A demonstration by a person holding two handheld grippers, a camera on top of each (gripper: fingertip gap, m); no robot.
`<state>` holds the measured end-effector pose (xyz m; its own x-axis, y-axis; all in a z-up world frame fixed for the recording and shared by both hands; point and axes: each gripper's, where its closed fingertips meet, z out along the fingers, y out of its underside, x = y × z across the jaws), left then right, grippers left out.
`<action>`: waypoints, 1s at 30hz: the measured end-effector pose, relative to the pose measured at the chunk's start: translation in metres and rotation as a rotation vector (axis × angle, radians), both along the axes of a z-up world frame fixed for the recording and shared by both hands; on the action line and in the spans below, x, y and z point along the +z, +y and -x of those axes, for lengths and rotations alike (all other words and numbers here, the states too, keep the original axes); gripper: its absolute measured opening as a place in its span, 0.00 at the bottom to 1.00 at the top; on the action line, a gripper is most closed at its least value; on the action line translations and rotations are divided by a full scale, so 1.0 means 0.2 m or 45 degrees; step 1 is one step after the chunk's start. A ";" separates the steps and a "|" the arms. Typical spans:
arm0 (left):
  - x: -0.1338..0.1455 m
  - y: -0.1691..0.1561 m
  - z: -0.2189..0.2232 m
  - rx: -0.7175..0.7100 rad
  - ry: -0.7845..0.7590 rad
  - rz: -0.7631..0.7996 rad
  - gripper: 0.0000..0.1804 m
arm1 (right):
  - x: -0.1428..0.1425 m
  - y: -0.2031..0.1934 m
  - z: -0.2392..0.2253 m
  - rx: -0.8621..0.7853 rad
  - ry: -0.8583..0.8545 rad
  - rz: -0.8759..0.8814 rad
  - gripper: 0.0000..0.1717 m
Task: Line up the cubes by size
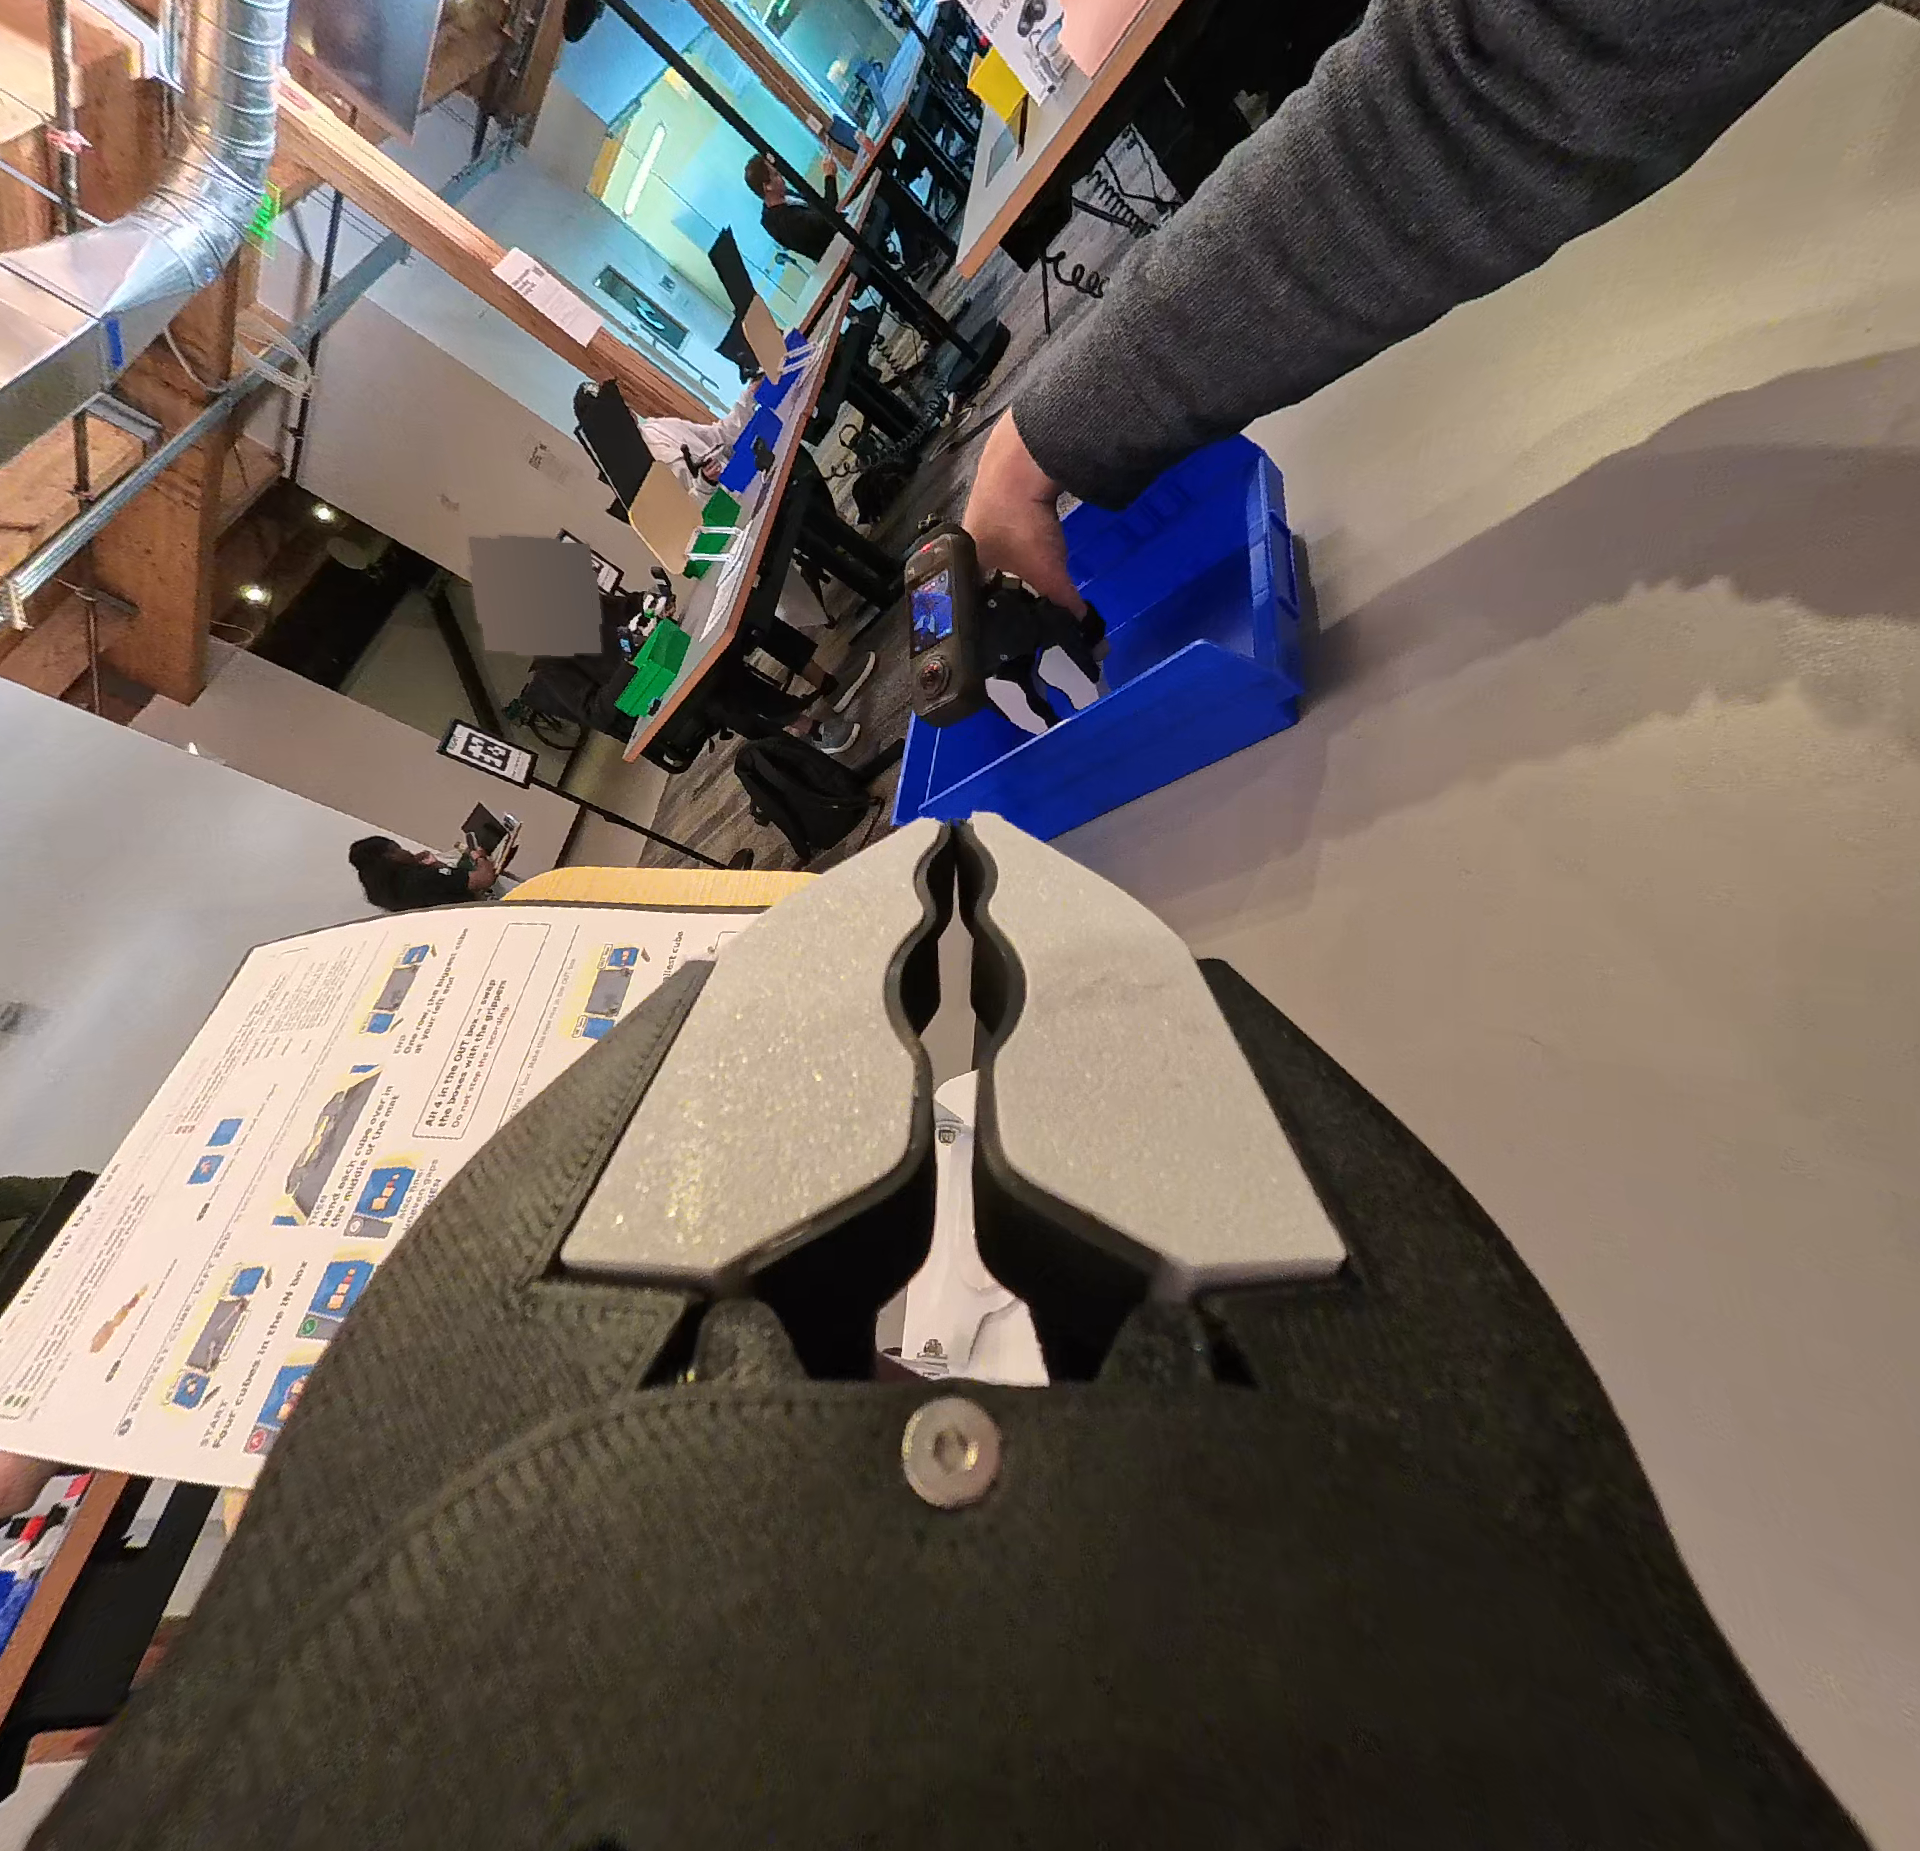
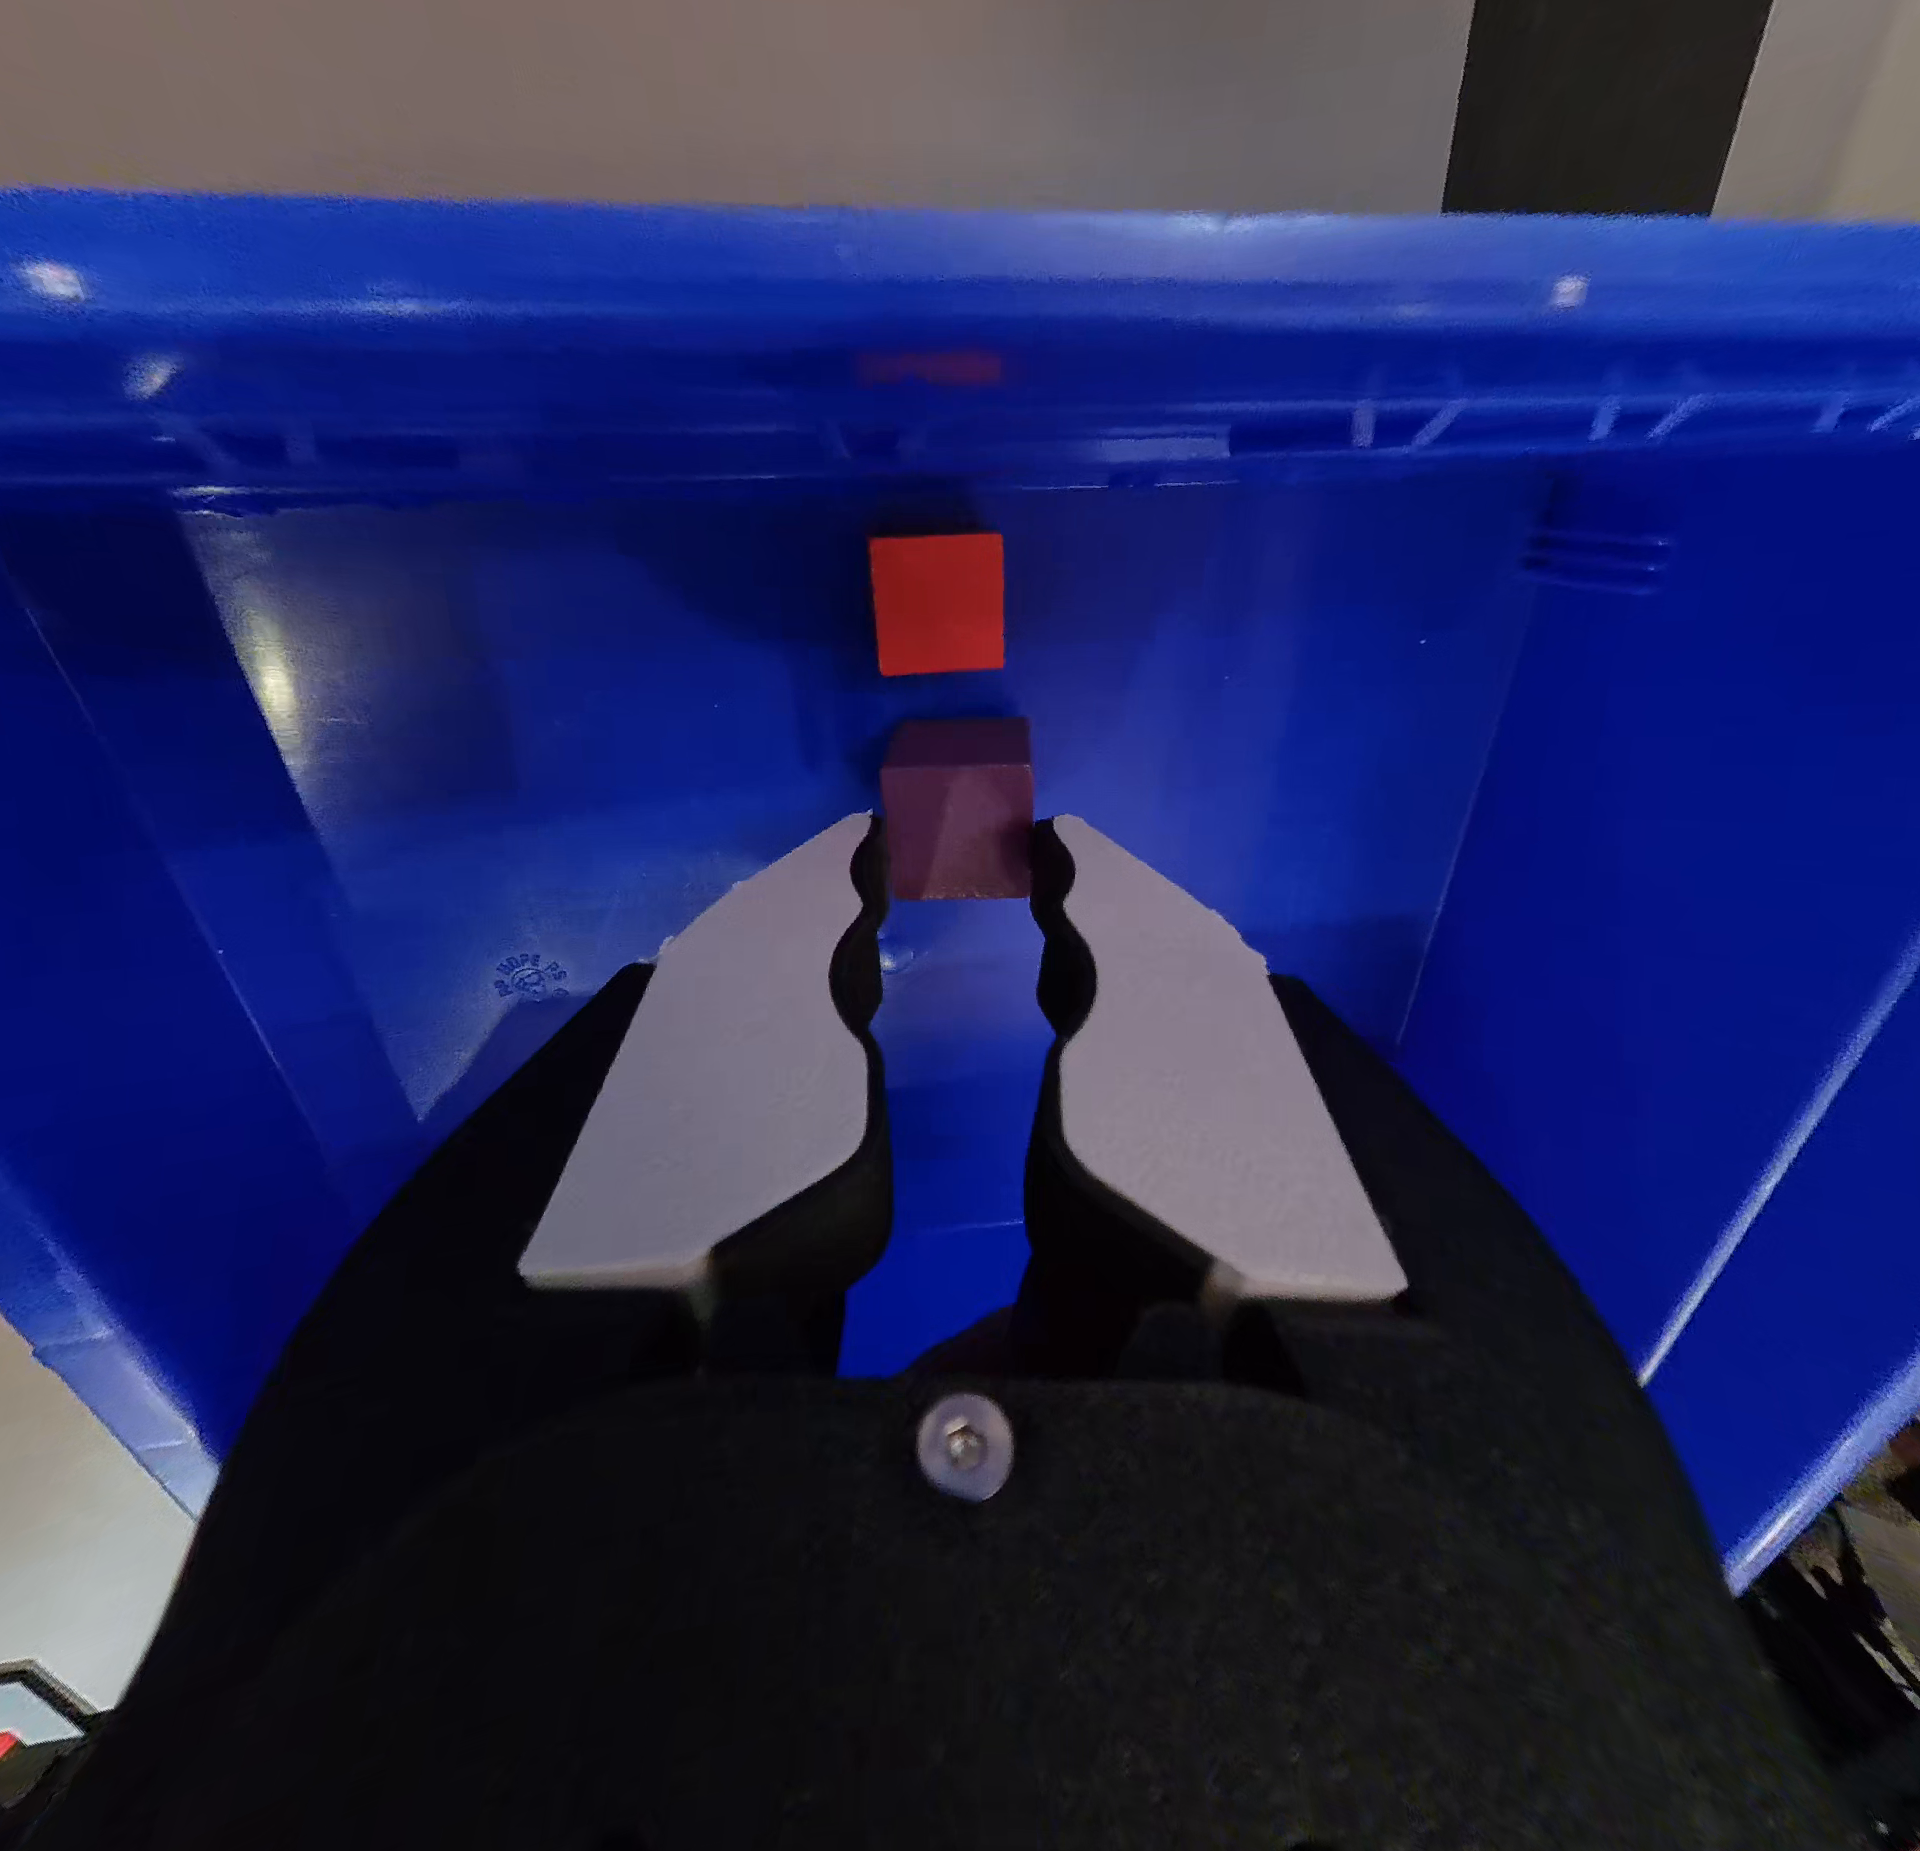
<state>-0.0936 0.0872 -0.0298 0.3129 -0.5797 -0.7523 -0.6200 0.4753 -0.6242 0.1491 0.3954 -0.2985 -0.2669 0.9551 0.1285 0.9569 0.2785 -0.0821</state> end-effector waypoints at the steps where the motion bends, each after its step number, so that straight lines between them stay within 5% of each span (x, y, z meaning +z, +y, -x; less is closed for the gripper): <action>1: 0.00 0.00 0.00 -0.001 -0.001 0.001 0.00 | 0.00 0.00 0.00 -0.005 0.002 0.013 0.15; 21: -0.01 0.00 0.00 0.001 0.008 0.008 0.00 | -0.03 -0.01 0.02 -0.023 0.067 0.086 0.20; 26: -0.01 0.01 0.01 0.011 0.010 0.004 0.00 | 0.06 0.02 0.02 -0.036 0.112 0.020 0.23; 30: 0.02 0.01 0.06 0.055 0.002 -0.017 0.00 | 0.28 0.03 0.04 -0.061 0.247 -0.158 0.24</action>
<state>-0.1059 0.0898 -0.0258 0.3360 -0.5559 -0.7603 -0.6410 0.4565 -0.6170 0.1410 0.4005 -0.2428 -0.1805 0.9397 0.2906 0.9390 0.2526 -0.2334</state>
